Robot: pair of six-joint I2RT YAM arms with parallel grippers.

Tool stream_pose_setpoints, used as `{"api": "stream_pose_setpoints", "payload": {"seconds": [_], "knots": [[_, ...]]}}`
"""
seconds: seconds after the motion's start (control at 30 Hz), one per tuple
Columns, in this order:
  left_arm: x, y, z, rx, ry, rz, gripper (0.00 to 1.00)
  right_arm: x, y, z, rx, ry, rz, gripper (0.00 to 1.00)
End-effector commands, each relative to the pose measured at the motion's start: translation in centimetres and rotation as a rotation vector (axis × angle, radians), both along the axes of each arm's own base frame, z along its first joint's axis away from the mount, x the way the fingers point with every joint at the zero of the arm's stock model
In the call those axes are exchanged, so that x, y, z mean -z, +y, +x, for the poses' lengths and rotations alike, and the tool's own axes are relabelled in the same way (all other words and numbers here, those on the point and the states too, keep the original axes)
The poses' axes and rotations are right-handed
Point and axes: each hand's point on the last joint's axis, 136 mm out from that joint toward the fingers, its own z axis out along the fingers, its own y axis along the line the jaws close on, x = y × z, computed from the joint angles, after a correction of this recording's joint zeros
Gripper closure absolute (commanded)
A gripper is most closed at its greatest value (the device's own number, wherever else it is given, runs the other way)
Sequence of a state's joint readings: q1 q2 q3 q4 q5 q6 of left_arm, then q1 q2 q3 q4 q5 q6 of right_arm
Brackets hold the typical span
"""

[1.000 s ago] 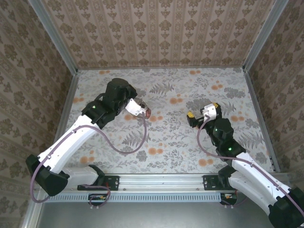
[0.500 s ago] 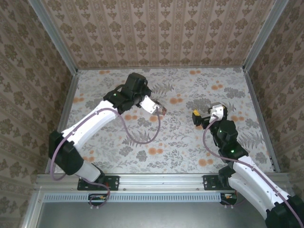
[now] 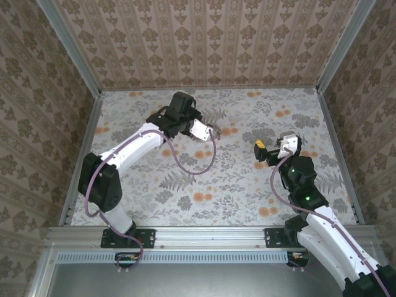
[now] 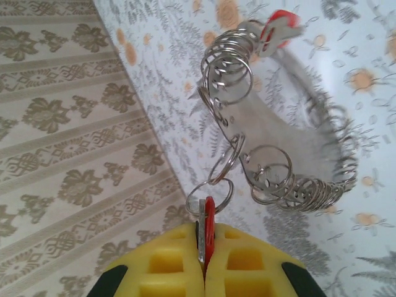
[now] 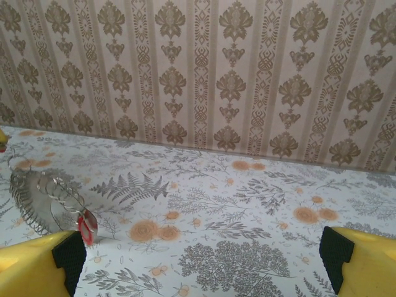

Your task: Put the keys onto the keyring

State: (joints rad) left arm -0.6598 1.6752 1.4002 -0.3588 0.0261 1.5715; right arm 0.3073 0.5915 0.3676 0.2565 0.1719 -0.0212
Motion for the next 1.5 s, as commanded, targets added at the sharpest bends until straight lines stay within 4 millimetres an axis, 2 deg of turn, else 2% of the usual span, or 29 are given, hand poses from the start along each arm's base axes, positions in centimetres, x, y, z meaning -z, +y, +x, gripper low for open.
{"api": "stream_pose_setpoints", "payload": {"seconds": [0.0,0.17,0.3,0.5,0.6,0.8,1.1,1.33,1.37,1.47], "knots": [[-1.2,0.8,-2.0,-0.034,0.045,-0.063,1.0,0.2,0.1,-0.2,-0.01,0.013,0.019,0.0],[-1.7,2.3,-4.7,-0.053,0.066,-0.058,1.0,0.8,0.4,0.1,-0.022,0.024,0.042,0.0],[-3.6,2.3,-7.5,-0.033,0.079,-0.084,1.0,0.6,0.6,0.5,-0.03,0.023,0.031,0.01],[-4.9,2.3,-11.2,0.008,0.115,-0.11,1.0,1.4,1.0,0.7,-0.05,0.035,0.03,0.0],[-5.0,2.5,-13.1,0.032,0.124,-0.088,1.0,2.6,1.1,0.5,-0.052,0.056,0.056,0.0],[-3.4,3.2,-16.2,0.026,0.237,-0.11,1.0,4.4,0.6,-0.4,-0.04,0.081,0.062,0.0],[-2.7,2.1,-21.4,0.083,0.358,-0.113,1.0,5.2,-0.4,-1.3,-0.001,0.082,0.037,0.0],[-4.6,-0.3,-22.7,-0.004,0.465,-0.216,1.0,5.5,-0.5,-1.0,0.013,0.08,0.038,0.01],[-4.4,-0.7,-22.9,0.002,0.484,-0.224,1.0,5.5,-0.6,-0.9,0.015,0.079,0.041,0.0],[-2.2,-1.7,-23.3,0.023,0.529,-0.213,1.0,5.7,-0.7,-0.7,0.025,0.076,0.05,0.0]]}}
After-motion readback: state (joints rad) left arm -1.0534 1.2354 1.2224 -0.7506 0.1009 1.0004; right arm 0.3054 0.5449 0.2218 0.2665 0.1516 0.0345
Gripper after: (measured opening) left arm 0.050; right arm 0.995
